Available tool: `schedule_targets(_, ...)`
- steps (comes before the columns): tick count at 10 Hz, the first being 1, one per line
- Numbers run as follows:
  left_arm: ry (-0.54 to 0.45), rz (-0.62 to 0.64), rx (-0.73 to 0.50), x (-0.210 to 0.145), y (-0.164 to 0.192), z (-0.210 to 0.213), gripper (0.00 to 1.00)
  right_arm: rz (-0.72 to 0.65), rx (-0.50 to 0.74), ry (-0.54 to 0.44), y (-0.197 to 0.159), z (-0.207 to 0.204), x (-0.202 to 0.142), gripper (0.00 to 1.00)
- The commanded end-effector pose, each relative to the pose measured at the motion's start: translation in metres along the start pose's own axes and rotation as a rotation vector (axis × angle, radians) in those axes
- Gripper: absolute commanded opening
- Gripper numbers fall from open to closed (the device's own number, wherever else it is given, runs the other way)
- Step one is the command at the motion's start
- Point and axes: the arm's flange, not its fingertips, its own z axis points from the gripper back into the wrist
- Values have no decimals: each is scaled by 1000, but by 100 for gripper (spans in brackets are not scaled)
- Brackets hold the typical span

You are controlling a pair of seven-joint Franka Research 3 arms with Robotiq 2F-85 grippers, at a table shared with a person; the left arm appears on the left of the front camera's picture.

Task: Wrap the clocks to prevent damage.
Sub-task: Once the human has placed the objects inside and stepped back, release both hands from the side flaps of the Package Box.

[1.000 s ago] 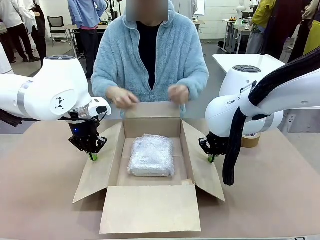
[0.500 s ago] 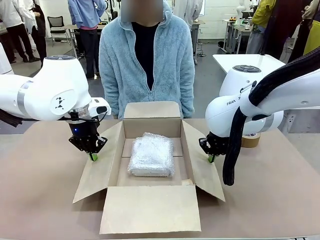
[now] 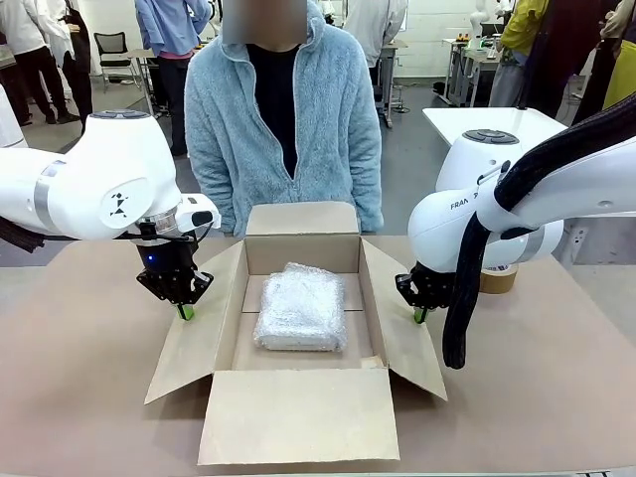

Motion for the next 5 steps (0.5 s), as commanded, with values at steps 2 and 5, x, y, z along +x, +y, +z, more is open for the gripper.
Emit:
schedule_targets(2, -2, -6, 8, 0, 0, 0, 1, -7, -6, 2, 2, -2, -1, 1)
schedule_targets(5, -2, -6, 8, 0, 0, 0, 1, -7, -6, 2, 2, -2, -1, 1)
